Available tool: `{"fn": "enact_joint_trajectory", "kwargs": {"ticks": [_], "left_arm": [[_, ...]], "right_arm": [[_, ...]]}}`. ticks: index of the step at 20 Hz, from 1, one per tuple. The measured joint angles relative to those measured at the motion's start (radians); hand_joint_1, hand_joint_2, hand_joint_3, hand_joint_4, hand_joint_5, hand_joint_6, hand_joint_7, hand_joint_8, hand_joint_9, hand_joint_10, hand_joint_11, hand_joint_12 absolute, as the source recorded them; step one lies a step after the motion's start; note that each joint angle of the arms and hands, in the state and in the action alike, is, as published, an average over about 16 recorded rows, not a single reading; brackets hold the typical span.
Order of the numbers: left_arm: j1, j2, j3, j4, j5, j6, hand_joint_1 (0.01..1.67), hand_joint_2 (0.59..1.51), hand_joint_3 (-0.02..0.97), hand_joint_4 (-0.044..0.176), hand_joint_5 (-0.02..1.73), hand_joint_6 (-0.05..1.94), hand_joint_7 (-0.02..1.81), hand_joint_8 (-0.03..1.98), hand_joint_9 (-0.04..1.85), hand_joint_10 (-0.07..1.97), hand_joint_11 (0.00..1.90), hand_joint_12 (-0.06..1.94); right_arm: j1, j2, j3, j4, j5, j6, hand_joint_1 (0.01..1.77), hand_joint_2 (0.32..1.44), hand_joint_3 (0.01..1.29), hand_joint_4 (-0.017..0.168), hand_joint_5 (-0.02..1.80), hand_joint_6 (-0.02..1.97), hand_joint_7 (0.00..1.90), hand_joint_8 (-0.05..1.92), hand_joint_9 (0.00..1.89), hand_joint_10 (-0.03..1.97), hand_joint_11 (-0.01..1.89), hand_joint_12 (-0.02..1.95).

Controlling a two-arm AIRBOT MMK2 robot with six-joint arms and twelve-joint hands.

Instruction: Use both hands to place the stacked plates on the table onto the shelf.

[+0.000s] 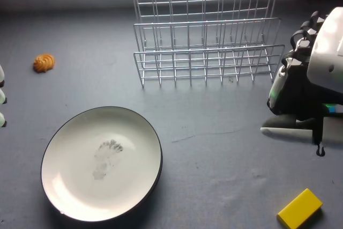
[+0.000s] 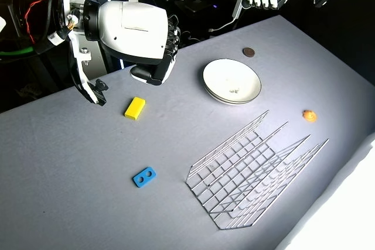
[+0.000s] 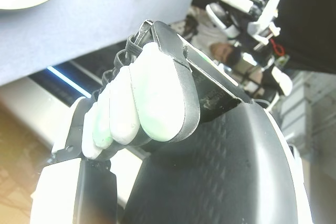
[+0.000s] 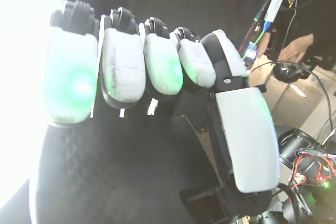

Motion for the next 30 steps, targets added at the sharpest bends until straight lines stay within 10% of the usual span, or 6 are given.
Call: {"fn": "enact_joint_trajectory", "kwargs": {"ticks": [13, 23, 30], "left_arm": [[0.001, -0.002, -0.002, 0.004, -0.002, -0.009, 0.02, 1.020, 0.051, 0.002, 0.05, 0.01, 0.03, 0.01, 0.04, 0.01, 0.06, 0.00], [-0.016, -0.006, -0.015, 0.067, -0.006, -0.136, 0.02, 1.026, 0.056, 0.000, 0.02, 0.00, 0.02, -0.01, 0.02, 0.01, 0.02, -0.01], [-0.044, -0.007, -0.040, 0.124, -0.003, -0.210, 0.02, 1.029, 0.051, 0.000, 0.02, 0.00, 0.02, -0.01, 0.02, 0.01, 0.02, -0.01]], "right_arm": [[0.009, -0.014, 0.000, -0.003, -0.004, -0.008, 0.44, 1.05, 0.02, 0.001, 0.05, 0.04, 0.06, 0.03, 0.06, 0.03, 0.07, 0.03], [0.020, -0.021, 0.001, -0.010, -0.033, -0.004, 1.12, 0.98, 0.02, 0.001, 0.02, 0.02, 0.02, 0.01, 0.02, 0.01, 0.02, 0.28], [0.017, -0.021, 0.004, -0.018, -0.054, 0.017, 1.18, 0.98, 0.02, -0.001, 0.03, 0.02, 0.02, 0.01, 0.02, 0.01, 0.02, 0.35]]}}
